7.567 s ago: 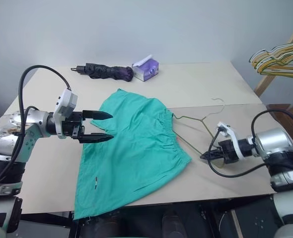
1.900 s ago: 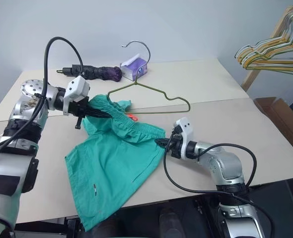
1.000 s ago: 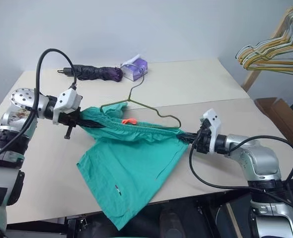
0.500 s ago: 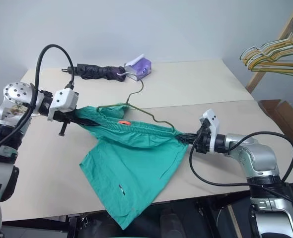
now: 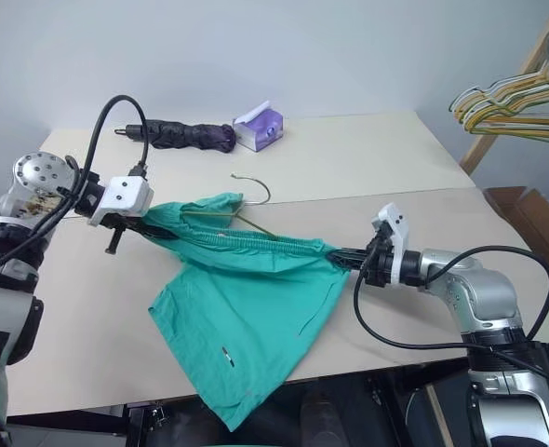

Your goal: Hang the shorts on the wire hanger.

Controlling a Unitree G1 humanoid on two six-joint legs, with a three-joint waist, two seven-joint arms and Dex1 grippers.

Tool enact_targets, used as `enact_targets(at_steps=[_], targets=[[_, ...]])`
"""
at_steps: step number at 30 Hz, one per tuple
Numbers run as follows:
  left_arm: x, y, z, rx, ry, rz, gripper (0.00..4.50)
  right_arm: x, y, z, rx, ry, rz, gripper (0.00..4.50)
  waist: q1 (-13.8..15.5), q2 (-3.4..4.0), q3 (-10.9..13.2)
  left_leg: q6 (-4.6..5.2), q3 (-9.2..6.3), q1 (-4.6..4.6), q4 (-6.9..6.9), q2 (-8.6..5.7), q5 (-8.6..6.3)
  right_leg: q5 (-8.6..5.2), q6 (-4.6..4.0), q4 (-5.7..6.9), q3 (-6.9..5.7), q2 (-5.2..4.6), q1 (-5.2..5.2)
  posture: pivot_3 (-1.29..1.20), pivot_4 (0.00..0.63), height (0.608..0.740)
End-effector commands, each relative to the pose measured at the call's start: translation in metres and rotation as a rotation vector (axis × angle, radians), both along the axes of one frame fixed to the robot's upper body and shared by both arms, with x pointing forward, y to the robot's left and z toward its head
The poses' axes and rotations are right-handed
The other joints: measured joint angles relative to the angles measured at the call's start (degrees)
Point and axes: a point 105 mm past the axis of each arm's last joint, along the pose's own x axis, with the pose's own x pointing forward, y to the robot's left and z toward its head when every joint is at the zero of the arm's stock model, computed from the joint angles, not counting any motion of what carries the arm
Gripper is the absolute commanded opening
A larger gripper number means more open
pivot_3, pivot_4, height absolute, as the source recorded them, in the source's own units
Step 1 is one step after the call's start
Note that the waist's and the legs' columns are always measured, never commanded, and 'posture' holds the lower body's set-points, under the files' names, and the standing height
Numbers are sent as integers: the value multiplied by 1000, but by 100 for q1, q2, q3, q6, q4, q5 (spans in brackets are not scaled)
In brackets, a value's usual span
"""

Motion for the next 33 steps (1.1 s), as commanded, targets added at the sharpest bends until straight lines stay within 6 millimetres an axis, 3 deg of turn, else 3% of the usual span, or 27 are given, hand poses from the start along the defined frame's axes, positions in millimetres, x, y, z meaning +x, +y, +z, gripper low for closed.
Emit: enact_targets(at_steps=[1,6,13,16,22,25,28,33], targets=[[-1,30,1,-30,37,151,0,7,-39,20,-100,-76,-136,18,1,0,0,0,0,-1,0,1,0,0,0,0,-1,0,0,-134,40,740],[7,1,9,-180,46,115,0,6,-17,42,-91,-166,-67,18,-13,0,0,0,-1,-3,3,1,0,1,1,1,-2,0,-1,-140,34,740],[7,-16,6,-229,63,74,0,6,-2,67,-80,-254,-25,18,-40,0,-1,0,-1,-2,3,1,0,2,0,3,-2,1,-2,-148,20,740],[8,-20,5,-246,60,71,0,6,-1,69,-91,-261,-18,664,-41,0,-1,0,-1,-2,3,1,0,2,0,3,-2,0,-2,-149,18,740],[11,-25,10,-276,39,75,0,4,-1,73,-113,-279,-3,2641,-41,-1,-3,0,-1,-2,4,0,0,2,1,4,-3,-1,-1,-148,12,740],[13,-28,12,-290,31,74,0,5,-3,82,-129,-308,-1,3610,-45,0,-3,0,-1,-2,4,0,0,3,1,4,-3,-1,-1,-147,11,740],[13,-32,14,-300,25,58,0,5,-9,103,-155,-356,11,4489,-59,0,-3,0,-1,-2,4,0,0,3,1,4,-3,-1,-2,-145,7,740],[14,-41,20,-318,3,28,0,-8,-7,138,-232,-389,134,4489,-108,8,-8,0,-3,-2,4,-1,0,3,1,5,-6,-2,-2,-144,4,740]])
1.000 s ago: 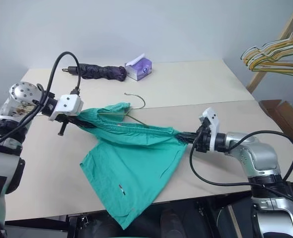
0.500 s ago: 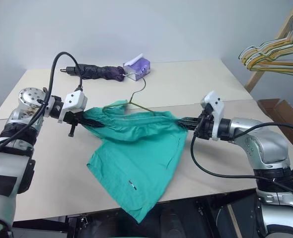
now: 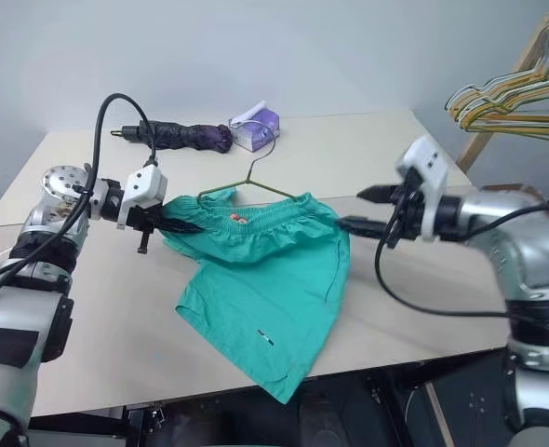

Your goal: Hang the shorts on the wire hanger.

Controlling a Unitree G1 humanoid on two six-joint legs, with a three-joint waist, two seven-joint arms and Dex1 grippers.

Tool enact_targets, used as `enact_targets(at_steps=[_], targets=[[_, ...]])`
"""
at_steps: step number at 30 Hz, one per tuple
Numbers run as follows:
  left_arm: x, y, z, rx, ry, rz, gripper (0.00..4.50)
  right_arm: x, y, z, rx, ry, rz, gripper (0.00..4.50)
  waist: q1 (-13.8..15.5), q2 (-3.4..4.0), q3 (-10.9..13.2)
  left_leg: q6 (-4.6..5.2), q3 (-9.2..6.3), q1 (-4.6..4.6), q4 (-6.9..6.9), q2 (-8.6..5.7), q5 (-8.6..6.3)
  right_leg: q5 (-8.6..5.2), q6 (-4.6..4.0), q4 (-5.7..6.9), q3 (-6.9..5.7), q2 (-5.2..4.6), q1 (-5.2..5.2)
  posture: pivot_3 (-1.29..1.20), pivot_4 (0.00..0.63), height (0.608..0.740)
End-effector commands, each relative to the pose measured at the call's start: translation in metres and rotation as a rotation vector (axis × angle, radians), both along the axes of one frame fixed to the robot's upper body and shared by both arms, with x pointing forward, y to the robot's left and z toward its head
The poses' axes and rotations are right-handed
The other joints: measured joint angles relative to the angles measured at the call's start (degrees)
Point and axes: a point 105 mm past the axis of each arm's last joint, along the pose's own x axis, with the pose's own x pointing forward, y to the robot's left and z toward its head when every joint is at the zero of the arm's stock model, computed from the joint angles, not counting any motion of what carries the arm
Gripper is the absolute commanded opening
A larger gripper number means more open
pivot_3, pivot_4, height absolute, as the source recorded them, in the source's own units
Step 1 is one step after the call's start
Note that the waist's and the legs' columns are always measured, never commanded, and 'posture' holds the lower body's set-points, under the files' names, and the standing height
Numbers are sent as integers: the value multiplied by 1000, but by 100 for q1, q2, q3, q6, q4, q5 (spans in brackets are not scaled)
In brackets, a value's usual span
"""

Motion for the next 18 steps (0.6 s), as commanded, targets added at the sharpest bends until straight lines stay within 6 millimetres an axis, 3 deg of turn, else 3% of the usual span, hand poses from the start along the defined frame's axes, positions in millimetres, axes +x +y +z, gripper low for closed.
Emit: enact_targets(at_steps=[1,6,16,18], targets=[[5,-10,24,-37,-90,-28,0,-13,5,26,-81,-20,88,4489,-6,0,-1,0,0,0,0,0,0,0,0,0,0,-1,-1,-145,4,740],[3,-23,31,-63,-116,-79,0,-1,16,21,-263,86,100,4489,-101,5,-11,0,2,2,2,1,0,0,0,3,1,-2,-2,-149,8,740],[1,-37,37,-94,-137,-128,0,31,31,-6,-455,172,111,4489,-228,8,-12,0,-1,-8,1,-1,0,0,0,10,1,-4,-13,-127,16,740],[0,-38,37,-98,-138,-130,0,33,33,-8,-459,177,114,4132,-227,8,-12,0,-1,-6,2,-2,0,0,0,15,1,-4,-13,-122,18,740]])
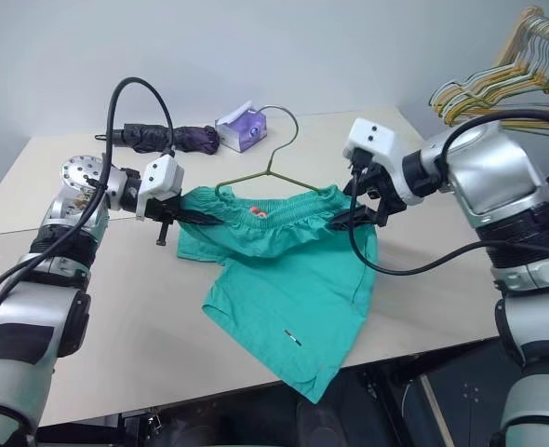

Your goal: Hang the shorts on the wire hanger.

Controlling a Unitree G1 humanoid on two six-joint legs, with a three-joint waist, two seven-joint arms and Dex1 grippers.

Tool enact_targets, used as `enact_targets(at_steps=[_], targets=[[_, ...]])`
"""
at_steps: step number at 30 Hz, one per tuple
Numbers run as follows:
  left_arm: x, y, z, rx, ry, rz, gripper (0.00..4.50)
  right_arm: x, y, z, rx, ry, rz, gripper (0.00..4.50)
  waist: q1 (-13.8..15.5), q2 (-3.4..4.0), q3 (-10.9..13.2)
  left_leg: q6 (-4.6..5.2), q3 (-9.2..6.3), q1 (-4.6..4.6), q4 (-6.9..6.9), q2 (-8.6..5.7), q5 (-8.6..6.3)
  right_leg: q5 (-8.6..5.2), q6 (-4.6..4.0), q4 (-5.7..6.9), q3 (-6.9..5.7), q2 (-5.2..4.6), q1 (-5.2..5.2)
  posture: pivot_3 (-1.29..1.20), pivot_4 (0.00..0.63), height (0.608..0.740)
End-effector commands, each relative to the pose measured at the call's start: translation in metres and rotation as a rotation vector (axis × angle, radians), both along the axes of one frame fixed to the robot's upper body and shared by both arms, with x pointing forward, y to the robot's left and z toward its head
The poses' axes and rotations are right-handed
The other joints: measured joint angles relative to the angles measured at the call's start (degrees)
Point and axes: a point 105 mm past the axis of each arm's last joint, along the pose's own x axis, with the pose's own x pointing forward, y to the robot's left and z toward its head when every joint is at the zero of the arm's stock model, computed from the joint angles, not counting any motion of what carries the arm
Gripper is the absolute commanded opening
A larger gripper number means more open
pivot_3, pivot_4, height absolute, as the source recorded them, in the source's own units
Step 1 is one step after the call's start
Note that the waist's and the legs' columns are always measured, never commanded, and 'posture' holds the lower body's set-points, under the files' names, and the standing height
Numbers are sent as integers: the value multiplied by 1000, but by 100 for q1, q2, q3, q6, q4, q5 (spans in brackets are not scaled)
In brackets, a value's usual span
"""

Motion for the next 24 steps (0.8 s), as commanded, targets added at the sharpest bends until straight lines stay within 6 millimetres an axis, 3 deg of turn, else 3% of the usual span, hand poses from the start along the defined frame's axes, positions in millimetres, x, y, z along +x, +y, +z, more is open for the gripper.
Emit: enact_targets(at_steps=[1,12,18,24], targets=[[-1,-5,20,-49,-61,-21,0,3,3,11,-15,-46,23,3897,2,0,0,0,0,1,1,0,0,0,0,4,0,0,0,-122,19,740],[-3,-8,18,-55,-53,-39,0,-3,9,14,28,-44,57,159,-6,1,0,0,-1,4,1,0,0,0,0,12,0,0,-1,-136,21,740],[-5,-12,15,-43,-36,-62,0,-15,7,17,64,-27,74,11,-3,1,0,0,-1,4,1,-2,0,0,0,12,0,-2,0,-157,23,740],[1,-14,24,-91,-33,-30,1806,-28,-5,14,100,-3,33,0,-6,1,0,0,-1,4,1,-2,0,0,1,12,0,-2,0,-173,28,740]])
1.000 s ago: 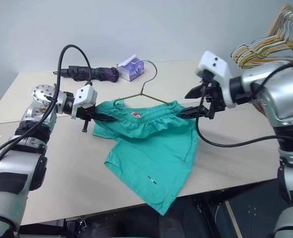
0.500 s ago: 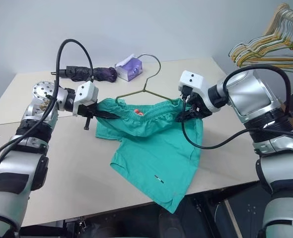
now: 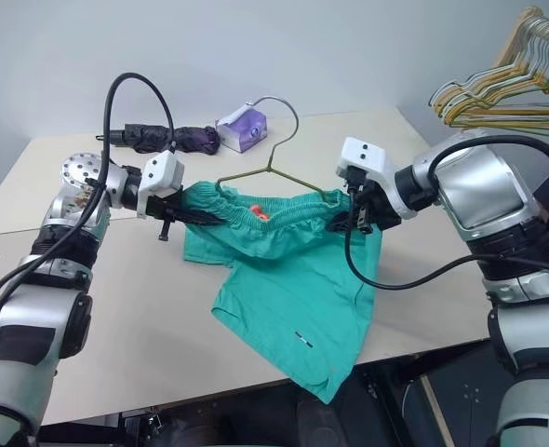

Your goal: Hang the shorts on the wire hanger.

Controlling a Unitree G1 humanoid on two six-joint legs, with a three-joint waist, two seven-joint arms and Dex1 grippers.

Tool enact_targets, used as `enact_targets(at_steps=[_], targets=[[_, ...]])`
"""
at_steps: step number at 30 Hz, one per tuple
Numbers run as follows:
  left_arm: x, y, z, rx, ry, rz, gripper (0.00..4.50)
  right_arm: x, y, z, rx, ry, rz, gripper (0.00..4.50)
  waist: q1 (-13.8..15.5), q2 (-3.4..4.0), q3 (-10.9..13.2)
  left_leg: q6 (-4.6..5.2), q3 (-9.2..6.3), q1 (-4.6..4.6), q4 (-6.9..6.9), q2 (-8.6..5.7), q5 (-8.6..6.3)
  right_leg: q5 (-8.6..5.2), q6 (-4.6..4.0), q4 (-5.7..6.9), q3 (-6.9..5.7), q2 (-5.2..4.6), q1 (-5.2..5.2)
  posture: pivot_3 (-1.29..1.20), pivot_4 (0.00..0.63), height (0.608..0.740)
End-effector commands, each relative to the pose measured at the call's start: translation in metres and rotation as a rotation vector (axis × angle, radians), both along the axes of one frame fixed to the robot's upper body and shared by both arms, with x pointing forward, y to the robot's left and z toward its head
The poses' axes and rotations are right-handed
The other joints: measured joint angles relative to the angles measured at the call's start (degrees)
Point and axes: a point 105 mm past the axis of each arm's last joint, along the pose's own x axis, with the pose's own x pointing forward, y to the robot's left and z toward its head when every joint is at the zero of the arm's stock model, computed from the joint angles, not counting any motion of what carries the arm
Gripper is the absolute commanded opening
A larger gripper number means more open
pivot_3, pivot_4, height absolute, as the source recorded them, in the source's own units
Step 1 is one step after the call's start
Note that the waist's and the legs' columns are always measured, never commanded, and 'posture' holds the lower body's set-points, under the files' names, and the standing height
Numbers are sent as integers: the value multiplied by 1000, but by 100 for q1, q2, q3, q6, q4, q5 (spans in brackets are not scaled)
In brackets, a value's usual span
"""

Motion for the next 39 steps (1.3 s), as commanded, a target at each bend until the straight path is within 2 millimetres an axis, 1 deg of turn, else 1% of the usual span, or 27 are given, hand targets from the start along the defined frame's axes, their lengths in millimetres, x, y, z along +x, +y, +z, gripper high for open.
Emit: enact_targets(at_steps=[1,5,6,7,8,9,11,14,15,17,18,19,22,25,28,30,33,37,39], targets=[[5,-5,21,-65,-45,4,2145,-7,-9,19,62,-47,-43,0,3,0,0,0,-1,-1,0,0,0,0,0,-1,-2,0,1,-174,29,740],[9,0,30,-112,-59,40,3374,-19,-19,14,95,-19,-98,0,-14,0,0,0,-1,1,0,1,0,0,0,-1,-1,0,1,-178,30,740],[10,1,33,-128,-59,52,3749,-22,-21,13,105,-8,-116,0,-24,0,0,0,-1,2,0,0,0,0,0,-1,-1,1,1,-179,30,740],[11,3,35,-138,-59,60,3990,-24,-23,11,113,0,-131,0,-33,0,0,0,-1,2,0,1,0,0,0,0,-1,1,1,-179,31,740],[12,5,37,-148,-66,75,4326,-27,-26,8,119,9,-146,0,-41,0,0,0,-1,3,0,1,0,0,0,0,-1,1,2,-179,31,740],[14,7,40,-167,-92,96,4472,-30,-28,5,124,19,-159,0,-45,0,0,0,-2,4,0,0,0,0,0,1,-1,1,3,-183,33,740],[17,14,45,-198,-107,138,4472,-35,-32,0,130,37,-188,0,-53,0,0,0,-1,5,0,1,0,0,0,0,-1,0,4,-187,36,740],[19,30,55,-222,-108,208,4472,-43,-40,-10,152,70,-260,0,-77,0,0,0,-1,6,0,1,0,-1,1,0,0,2,5,-185,40,740],[22,33,66,-279,-110,247,4472,-47,-43,-14,168,83,-301,0,-84,0,0,0,-2,6,-1,1,0,-1,1,1,1,2,3,-186,43,740],[23,34,80,-366,-87,288,4472,-51,-49,-21,190,96,-363,0,-76,-1,0,1,-3,4,-1,1,0,-1,2,1,0,1,5,-187,44,740],[22,31,87,-412,-57,293,4472,-53,-52,-25,198,99,-407,0,-72,-1,1,0,-3,3,-1,1,0,-1,2,0,0,0,5,-190,46,740],[16,23,93,-466,-10,276,4472,-54,-57,-30,206,102,-468,0,-63,-1,1,0,-3,3,0,1,0,-1,2,0,0,0,7,-190,48,740],[-9,-2,106,-591,105,209,4472,-58,-73,-41,234,112,-661,0,-6,0,0,0,-7,1,1,1,-1,-3,5,2,0,0,10,-196,52,740],[-28,-18,111,-653,183,194,4472,-58,-84,-47,250,98,-789,0,19,1,0,0,-6,6,1,-1,0,-3,5,5,4,0,11,-200,55,740],[-46,-33,113,-660,191,152,4472,-56,-107,-49,288,54,-941,0,19,0,0,0,-7,16,1,0,0,-2,4,7,7,3,17,-208,60,740],[-52,-38,116,-663,184,146,4472,-56,-119,-48,294,25,-1012,0,12,1,0,0,-5,23,1,-4,0,-2,4,6,12,3,21,-213,62,740],[-57,-41,126,-693,143,142,4472,-53,-144,-42,262,-25,-1146,0,6,2,-1,3,-1,28,-2,-5,-2,-3,4,3,20,6,23,-216,63,740],[-55,-43,134,-731,110,178,4472,-50,-166,-30,250,-69,-1260,0,2,2,-1,4,3,32,-3,-8,-3,-3,3,-4,25,6,28,-215,60,740],[-54,-43,138,-753,98,188,4472,-47,-180,-21,244,-97,-1333,0,-10,3,-1,6,4,35,-3,-8,-4,-3,3,-5,27,7,29,-215,60,740]])
